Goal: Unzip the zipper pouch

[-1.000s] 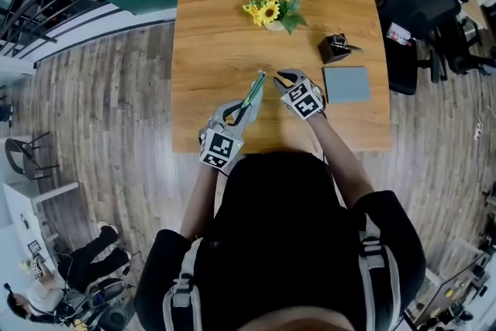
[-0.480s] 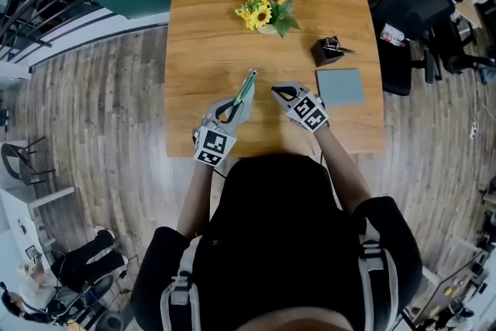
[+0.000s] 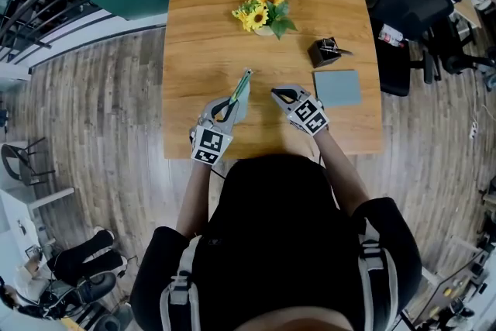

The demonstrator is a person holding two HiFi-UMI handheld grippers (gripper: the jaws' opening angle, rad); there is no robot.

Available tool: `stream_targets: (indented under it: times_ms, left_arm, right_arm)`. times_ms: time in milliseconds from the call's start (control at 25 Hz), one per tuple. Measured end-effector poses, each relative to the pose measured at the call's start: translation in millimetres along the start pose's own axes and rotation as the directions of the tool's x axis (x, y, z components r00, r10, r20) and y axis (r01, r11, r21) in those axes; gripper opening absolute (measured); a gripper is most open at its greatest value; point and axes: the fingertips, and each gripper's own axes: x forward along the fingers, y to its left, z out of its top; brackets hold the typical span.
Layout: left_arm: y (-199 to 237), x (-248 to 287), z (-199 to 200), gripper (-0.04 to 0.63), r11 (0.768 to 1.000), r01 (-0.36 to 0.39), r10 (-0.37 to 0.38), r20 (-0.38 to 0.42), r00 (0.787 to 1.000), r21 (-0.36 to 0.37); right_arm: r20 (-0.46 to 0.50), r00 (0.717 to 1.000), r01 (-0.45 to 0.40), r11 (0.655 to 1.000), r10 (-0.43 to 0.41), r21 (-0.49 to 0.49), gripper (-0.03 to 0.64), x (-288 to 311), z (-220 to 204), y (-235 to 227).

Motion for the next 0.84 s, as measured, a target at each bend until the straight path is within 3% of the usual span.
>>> stream_targets:
  times_ms: [400,840]
  left_arm:
    - [3.4,0.3,-23.1,0.029,0.999,-0.025,0.023,-0.049,0.999,-0.037]
    - [-3.1,-5.7,-16.7,0.029,0.998,-0.04,0.039,-0.046,0.998,-0.038]
  right_arm:
    - [0.009,1.0,0.01,1.0,-0.01,-0.008,0.003,-2.1,-3.8,3.5]
    - [0.011,0.999,0.039,0.999,-0.039,0.002,0.003,-9.5,-7.7,2.2]
